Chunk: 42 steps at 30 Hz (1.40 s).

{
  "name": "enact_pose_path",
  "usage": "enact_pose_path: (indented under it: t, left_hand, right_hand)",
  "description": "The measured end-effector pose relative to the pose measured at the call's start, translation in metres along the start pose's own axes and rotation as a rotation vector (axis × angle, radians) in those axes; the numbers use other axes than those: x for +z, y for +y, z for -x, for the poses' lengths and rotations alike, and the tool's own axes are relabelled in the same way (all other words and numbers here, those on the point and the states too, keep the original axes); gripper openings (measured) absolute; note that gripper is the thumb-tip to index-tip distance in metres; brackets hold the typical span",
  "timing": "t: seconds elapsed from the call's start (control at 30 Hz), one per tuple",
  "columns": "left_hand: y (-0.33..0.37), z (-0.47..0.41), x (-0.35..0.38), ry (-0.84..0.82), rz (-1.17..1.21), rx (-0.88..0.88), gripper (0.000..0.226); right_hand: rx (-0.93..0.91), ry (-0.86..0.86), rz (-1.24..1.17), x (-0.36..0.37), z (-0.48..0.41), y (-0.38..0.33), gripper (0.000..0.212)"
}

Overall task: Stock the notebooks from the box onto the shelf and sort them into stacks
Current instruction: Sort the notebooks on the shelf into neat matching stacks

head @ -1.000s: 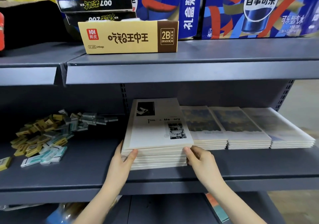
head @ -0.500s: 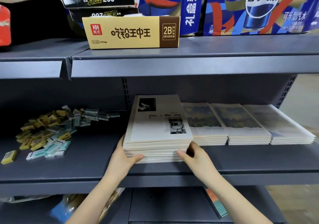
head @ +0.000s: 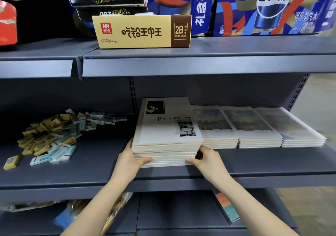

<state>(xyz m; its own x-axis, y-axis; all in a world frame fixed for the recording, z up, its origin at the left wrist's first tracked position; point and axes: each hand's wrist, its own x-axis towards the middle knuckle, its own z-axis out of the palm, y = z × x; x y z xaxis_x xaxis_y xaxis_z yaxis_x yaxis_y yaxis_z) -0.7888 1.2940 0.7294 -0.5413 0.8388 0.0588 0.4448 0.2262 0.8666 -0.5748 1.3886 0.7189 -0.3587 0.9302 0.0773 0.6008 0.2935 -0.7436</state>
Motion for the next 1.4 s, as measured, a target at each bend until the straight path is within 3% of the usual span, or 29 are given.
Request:
enact_pose_path:
  t: [0.27, 0.43, 0.63, 0.73, 0.83, 1.0, 1.2, 1.4]
  left_hand:
    - [-0.004, -0.002, -0.004, -0.052, -0.024, 0.008, 0.083]
    - [-0.006, -0.001, -0.003, -0.055, -0.046, 0.003, 0.074]
    - [-0.006, -0.004, -0.011, -0.066, 0.029, 0.045, 0.072]
    - [-0.006, -0.004, -0.016, -0.023, 0.071, 0.134, 0.071]
    - [-0.005, -0.008, -0.022, -0.014, 0.067, 0.187, 0.071]
    - [-0.004, -0.012, -0.026, -0.045, -0.06, 0.243, 0.066]
    - [-0.008, -0.013, -0.024, -0.04, -0.129, 0.28, 0.064]
    - [-0.004, -0.012, -0.024, -0.049, -0.206, 0.291, 0.081]
  right_hand:
    - [-0.031, 0.001, -0.06, 0.006, 0.013, -0.012, 0.025]
    - [-0.057, 0.008, -0.018, 0.01, 0.018, -0.016, 0.033]
    - [-0.065, 0.059, 0.079, 0.002, 0.015, -0.016, 0.022]
    - [-0.104, 0.203, 0.101, -0.005, 0.015, -0.018, 0.028]
    - [-0.165, 0.273, 0.149, -0.012, 0.013, -0.021, 0.053]
    - [-0.212, 0.164, 0.121, -0.015, 0.006, -0.024, 0.052]
    - [-0.223, 0.18, 0.102, -0.01, 0.005, -0.023, 0.049]
    - [-0.223, 0.16, 0.142, -0.016, 0.005, -0.027, 0.051]
